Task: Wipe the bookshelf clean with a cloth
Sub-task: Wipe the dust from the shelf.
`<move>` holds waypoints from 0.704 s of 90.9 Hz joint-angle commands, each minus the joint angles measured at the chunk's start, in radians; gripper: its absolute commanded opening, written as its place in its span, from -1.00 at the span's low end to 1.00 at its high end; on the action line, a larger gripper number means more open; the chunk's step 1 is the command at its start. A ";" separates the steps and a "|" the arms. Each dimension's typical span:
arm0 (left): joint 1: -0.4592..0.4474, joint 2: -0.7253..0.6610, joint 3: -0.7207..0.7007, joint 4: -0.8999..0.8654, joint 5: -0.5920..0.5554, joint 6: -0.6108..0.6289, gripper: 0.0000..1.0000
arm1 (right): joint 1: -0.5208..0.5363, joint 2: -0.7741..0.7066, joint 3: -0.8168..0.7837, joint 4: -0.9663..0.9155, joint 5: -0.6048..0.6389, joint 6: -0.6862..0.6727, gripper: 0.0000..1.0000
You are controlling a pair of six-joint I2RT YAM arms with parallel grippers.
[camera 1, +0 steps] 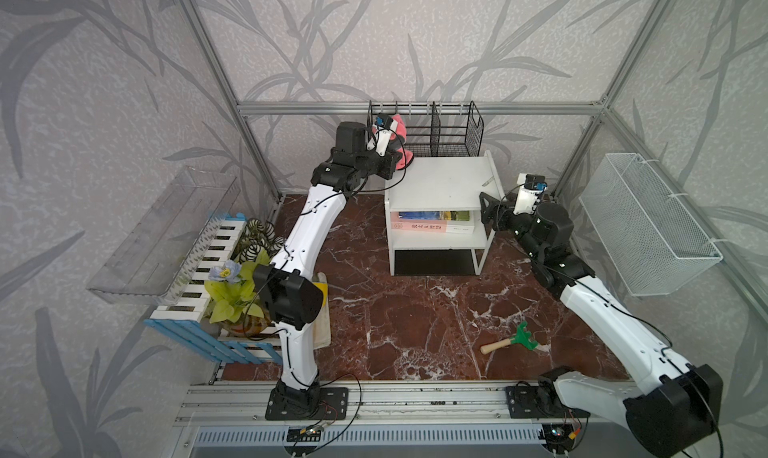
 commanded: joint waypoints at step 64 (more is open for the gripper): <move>-0.003 -0.545 -0.832 0.511 0.096 -0.201 -1.00 | -0.008 0.005 -0.017 -0.091 0.061 -0.026 0.81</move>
